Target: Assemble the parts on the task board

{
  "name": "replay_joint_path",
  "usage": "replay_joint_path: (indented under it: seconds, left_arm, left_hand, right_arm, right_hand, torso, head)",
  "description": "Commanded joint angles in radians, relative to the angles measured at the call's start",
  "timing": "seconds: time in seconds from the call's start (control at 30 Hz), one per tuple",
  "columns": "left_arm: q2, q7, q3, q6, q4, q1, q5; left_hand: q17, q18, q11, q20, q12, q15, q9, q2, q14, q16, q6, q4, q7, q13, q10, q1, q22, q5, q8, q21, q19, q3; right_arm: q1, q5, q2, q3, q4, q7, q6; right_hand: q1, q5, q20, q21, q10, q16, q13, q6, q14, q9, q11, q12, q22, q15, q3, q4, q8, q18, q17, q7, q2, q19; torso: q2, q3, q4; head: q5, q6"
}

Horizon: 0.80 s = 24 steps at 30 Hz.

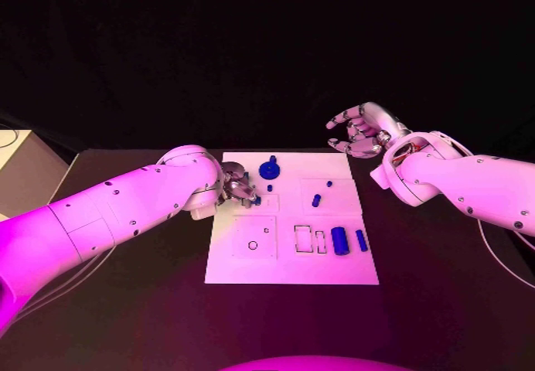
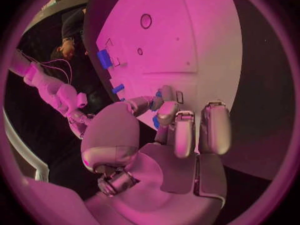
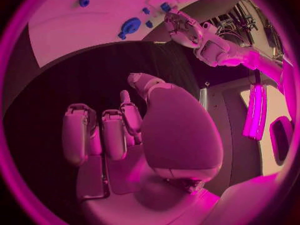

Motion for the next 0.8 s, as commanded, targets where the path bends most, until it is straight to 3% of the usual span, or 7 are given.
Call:
replay_joint_path:
  seconds: [0.03,0.6,0.8]
  left_arm:
    - [0.002,0.005,0.000,0.017,0.003,-0.001,0.022]
    - [-0.003,0.007,0.000,0.017,0.001,-0.001,0.073]
    - [-0.012,0.011,0.000,0.020,0.006,-0.001,0.120]
  left_hand:
    - [0.263,-0.006,0.001,0.000,0.001,-0.008,0.002,-0.006,0.104,0.006,-0.001,-0.179,0.005,-0.001,0.002,-0.016,0.020,0.005,-0.004,0.001,0.006,0.171]
    - [0.263,-0.005,0.003,0.002,0.000,-0.006,0.007,-0.004,0.104,0.006,0.000,-0.167,0.008,-0.001,0.006,-0.025,0.016,0.008,-0.008,-0.002,0.004,0.161]
    - [0.263,-0.004,0.006,0.007,0.000,-0.002,0.030,-0.013,0.104,0.006,-0.009,-0.141,0.009,0.002,0.009,-0.032,0.010,0.002,-0.014,-0.009,0.000,0.097]
  right_arm:
    - [0.000,0.000,0.001,0.001,-0.001,0.006,0.011]
    - [0.000,0.000,0.004,0.001,-0.003,0.006,0.017]
    - [0.000,0.000,0.004,0.001,-0.004,0.005,0.019]
  right_hand:
    - [-0.002,0.005,0.003,0.006,-0.003,0.000,0.001,-0.001,0.067,-0.001,0.004,-0.003,0.152,0.008,-0.002,-0.006,-0.006,-0.007,0.112,0.002,-0.009,0.064]
    - [-0.002,0.005,0.003,0.006,-0.003,0.000,0.001,-0.001,0.067,-0.001,0.004,-0.003,0.152,0.008,-0.002,-0.006,-0.006,-0.007,0.112,0.002,-0.009,0.064]
    - [-0.002,0.005,0.003,0.006,-0.003,0.000,0.001,-0.001,0.067,-0.001,0.004,-0.003,0.152,0.008,-0.002,-0.006,-0.006,-0.007,0.112,0.002,-0.009,0.064]
  torso:
    - [0.000,0.0001,0.0002]
    - [0.000,0.0001,0.0003]
    - [0.000,-0.0005,0.0006]
  head:
    - [-0.002,0.000]
    - [-0.003,0.000]
    - [-0.004,0.001]
